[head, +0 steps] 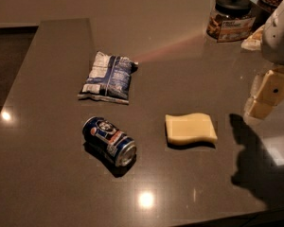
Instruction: Place pepsi can upright
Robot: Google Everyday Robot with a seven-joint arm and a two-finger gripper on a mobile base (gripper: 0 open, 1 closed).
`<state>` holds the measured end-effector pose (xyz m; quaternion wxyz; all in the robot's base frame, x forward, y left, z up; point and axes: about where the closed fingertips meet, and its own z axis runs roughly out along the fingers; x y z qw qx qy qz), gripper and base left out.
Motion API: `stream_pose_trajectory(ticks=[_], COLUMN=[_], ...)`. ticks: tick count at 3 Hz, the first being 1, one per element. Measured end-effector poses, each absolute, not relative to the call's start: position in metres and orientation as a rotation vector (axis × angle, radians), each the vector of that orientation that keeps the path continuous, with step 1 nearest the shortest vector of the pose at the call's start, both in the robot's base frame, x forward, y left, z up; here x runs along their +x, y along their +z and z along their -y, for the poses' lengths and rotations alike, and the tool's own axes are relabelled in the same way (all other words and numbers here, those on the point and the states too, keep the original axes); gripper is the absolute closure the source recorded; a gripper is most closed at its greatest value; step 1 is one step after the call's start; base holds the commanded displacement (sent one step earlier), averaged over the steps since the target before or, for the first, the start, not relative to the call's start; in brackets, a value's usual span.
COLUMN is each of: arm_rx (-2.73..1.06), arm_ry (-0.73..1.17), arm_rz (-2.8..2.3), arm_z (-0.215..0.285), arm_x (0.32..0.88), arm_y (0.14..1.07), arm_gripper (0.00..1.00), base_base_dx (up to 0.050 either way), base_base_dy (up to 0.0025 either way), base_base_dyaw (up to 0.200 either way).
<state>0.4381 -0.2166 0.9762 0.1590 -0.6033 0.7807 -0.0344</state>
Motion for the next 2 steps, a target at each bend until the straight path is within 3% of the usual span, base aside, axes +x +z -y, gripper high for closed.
stream_pose_trajectory(ticks=[2], arm_rx=[-1.730], arm_ry=[-0.067], arm_rz=[-2.218], arm_z=[0.2150], arm_x=[0.4405], arm_y=[0.9743], arm_gripper=[0.00], base_base_dx=[0.000], base_base_dy=[0.00000], base_base_dyaw=[0.000])
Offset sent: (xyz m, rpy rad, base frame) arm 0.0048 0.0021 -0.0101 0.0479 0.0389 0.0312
